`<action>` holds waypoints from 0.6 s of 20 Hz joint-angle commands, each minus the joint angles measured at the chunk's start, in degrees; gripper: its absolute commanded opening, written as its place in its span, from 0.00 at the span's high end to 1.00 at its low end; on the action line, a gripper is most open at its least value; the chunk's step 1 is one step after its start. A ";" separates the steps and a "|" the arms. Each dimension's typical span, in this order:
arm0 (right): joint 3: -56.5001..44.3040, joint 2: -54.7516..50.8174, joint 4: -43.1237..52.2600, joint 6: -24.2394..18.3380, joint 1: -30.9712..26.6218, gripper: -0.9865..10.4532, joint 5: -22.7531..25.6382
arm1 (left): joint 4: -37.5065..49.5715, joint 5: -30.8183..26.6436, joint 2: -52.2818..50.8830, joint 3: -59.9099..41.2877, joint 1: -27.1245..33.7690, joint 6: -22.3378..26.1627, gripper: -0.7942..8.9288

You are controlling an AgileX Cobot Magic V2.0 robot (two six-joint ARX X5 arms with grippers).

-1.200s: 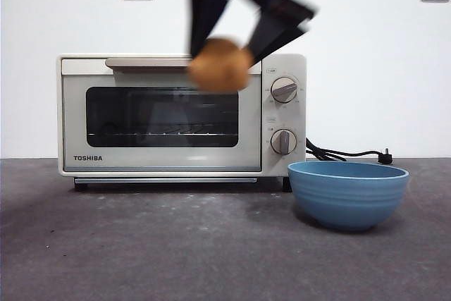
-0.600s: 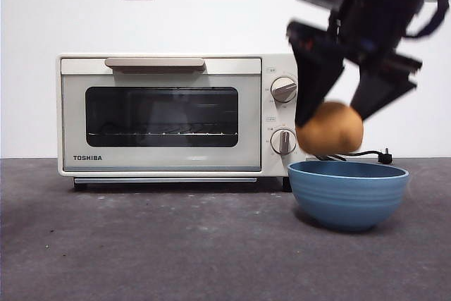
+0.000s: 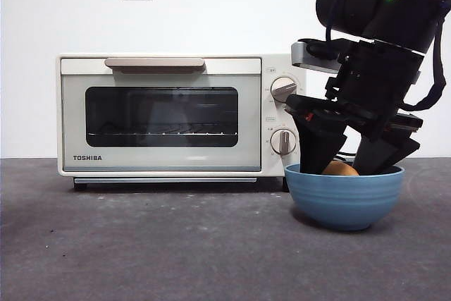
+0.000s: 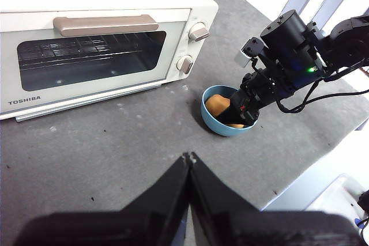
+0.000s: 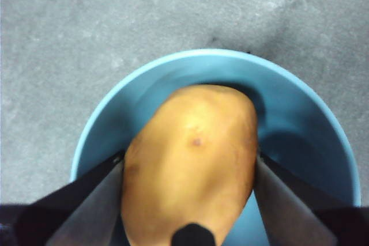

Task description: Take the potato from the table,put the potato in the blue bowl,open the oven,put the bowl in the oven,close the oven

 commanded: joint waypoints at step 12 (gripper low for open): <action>-0.35 -11.41 -3.74 0.44 0.11 0.55 0.07 | 5.81 0.13 3.69 -0.04 -0.17 0.02 0.93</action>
